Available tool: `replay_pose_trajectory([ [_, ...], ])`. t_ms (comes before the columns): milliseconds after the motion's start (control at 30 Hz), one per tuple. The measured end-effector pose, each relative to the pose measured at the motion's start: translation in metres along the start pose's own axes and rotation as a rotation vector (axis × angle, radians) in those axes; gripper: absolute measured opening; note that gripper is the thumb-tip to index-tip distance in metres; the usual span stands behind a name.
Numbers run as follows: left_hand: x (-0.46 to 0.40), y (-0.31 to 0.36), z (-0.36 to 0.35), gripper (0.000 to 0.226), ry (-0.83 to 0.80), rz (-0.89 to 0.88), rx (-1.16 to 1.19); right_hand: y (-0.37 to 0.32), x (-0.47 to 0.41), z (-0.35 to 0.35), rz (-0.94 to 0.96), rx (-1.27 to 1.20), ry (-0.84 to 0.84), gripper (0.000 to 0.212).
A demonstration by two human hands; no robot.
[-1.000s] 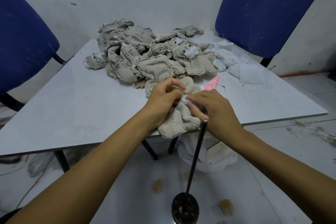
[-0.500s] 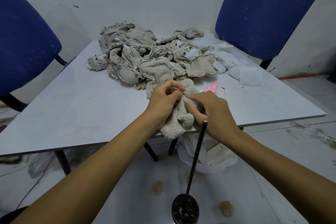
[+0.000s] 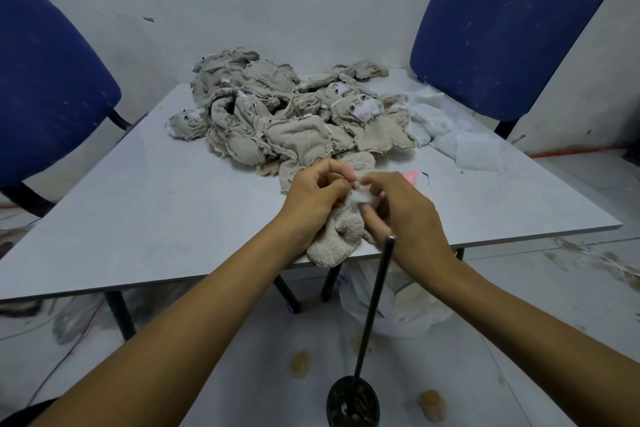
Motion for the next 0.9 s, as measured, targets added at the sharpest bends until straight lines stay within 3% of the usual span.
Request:
replay_pose_trajectory([
  [133, -0.001, -0.001, 0.001, 0.030, 0.018, 0.010, 0.005, 0.000, -0.001, 0.004, 0.096, 0.050, -0.032, 0.022],
  [300, 0.001, 0.000, -0.001, 0.029, 0.035, -0.012, -0.004, -0.003, -0.005, 0.002, -0.021, 0.188, -0.159, 0.033],
  [500, 0.002, 0.001, 0.000, 0.029, 0.053, -0.011, -0.012, -0.003, 0.001, 0.007, 0.001, 0.057, -0.012, 0.021],
  [633, 0.001, 0.000, 0.002, 0.031, 0.062, 0.002, 0.020, -0.002, -0.002, 0.008, 0.145, 0.167, -0.168, 0.049],
  [733, 0.000, -0.001, 0.002, 0.035, 0.084, 0.000, 0.016, 0.002, -0.004, 0.008, 0.026, 0.096, -0.286, 0.073],
  [800, 0.000, -0.002, 0.002, 0.036, 0.113, -0.010, -0.003, 0.003, -0.003, 0.009, -0.026, 0.041, -0.281, 0.065],
  [900, 0.001, -0.003, 0.001, 0.034, 0.133, -0.014, 0.009, -0.001, -0.003, 0.010, 0.043, 0.066, -0.230, 0.054],
])
Point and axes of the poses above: each hand's wrist, its own x-axis away from the middle knuckle, its own z-axis out of the back of the hand, y = z × x, the point moved 1 cm from there along -x, towards the middle knuckle, and after that the axes turned 4 degrees about x, right-handed, at the moved point
